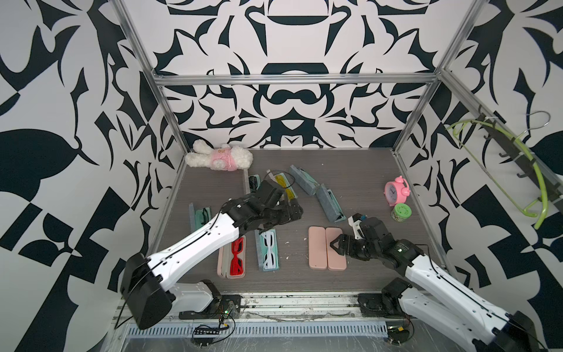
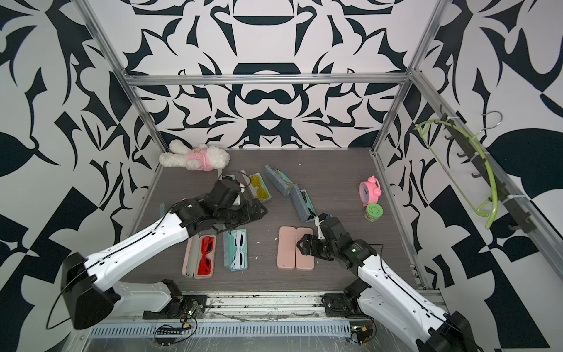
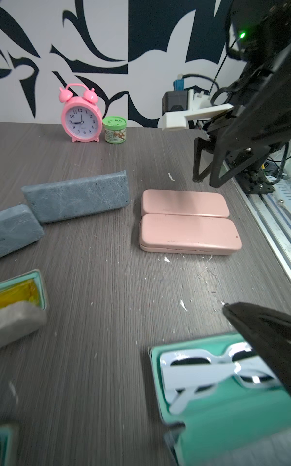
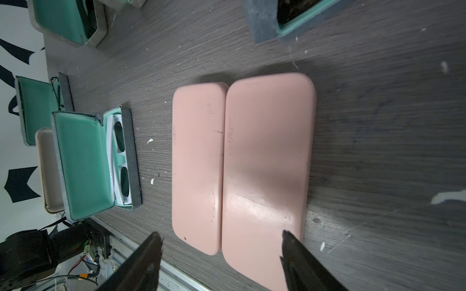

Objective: Close the glasses case
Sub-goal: Close the glasses case at the center of the board.

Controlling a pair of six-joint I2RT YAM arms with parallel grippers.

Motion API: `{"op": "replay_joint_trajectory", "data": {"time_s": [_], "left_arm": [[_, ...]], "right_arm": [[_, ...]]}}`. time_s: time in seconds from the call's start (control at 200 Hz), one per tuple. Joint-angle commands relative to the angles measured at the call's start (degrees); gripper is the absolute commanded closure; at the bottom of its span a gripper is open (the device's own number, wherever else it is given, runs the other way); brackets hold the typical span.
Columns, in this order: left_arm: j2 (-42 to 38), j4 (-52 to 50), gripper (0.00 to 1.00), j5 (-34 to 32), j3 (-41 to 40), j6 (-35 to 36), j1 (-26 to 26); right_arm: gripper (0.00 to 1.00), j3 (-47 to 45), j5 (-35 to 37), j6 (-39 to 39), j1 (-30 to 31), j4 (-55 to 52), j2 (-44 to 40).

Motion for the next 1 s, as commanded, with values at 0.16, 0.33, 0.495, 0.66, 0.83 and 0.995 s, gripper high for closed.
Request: {"op": "replay_joint_trajectory", "data": {"time_s": [0.16, 0.33, 0.495, 0.66, 0.83, 0.995], "left_arm": [[-10.4, -10.9, 0.01, 0.1, -7.0, 2.4, 4.7], [-15.7, -11.0, 0.03, 4.7, -12.8, 1.6, 9.3], [-19.0, -11.2, 0.07, 8.9, -16.3, 2.4, 14.4], [-21.0, -12.2, 0.11, 12.0, -18.6, 3.5, 18.7], [-22.1, -13.8, 0.14, 13.3, -20.3, 5.4, 21.5], [-21.6, -12.8, 0.26, 14.8, -22.8, 4.9, 22.6]], "right_arm": [[0.24, 4.8, -0.5, 1.6, 3.3, 7.3, 6.1], [0.25, 11.2, 4.8, 1.5, 11.6, 8.7, 15.8], [0.28, 19.0, 7.3, 1.6, 19.2, 11.2, 28.0], [0.33, 25.9, 7.0, 1.7, 23.7, 13.2, 39.2], [0.4, 31.0, 5.5, 2.3, 26.2, 15.2, 47.4], [0.47, 34.2, 5.3, 2.8, 27.7, 15.6, 52.7]]}}
